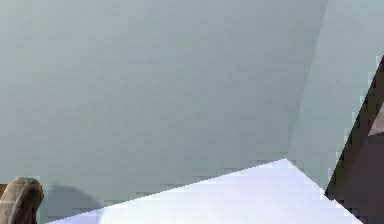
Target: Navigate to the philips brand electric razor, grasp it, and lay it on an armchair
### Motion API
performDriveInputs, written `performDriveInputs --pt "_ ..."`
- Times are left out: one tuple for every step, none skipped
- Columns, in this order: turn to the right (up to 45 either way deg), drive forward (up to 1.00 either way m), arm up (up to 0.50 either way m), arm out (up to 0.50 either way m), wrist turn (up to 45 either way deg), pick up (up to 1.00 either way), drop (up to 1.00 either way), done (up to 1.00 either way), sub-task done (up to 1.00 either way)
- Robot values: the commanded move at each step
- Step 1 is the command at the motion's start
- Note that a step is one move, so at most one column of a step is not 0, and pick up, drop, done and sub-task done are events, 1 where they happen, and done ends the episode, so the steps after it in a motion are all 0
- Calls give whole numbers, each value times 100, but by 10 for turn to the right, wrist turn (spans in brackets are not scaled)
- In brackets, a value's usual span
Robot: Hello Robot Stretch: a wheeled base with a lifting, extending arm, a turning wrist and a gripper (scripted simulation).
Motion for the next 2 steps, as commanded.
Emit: performDriveInputs --pt "0 30 0 0 0 0 0 0 0" --pt "450 0 0 0 0 0 0 0 0"
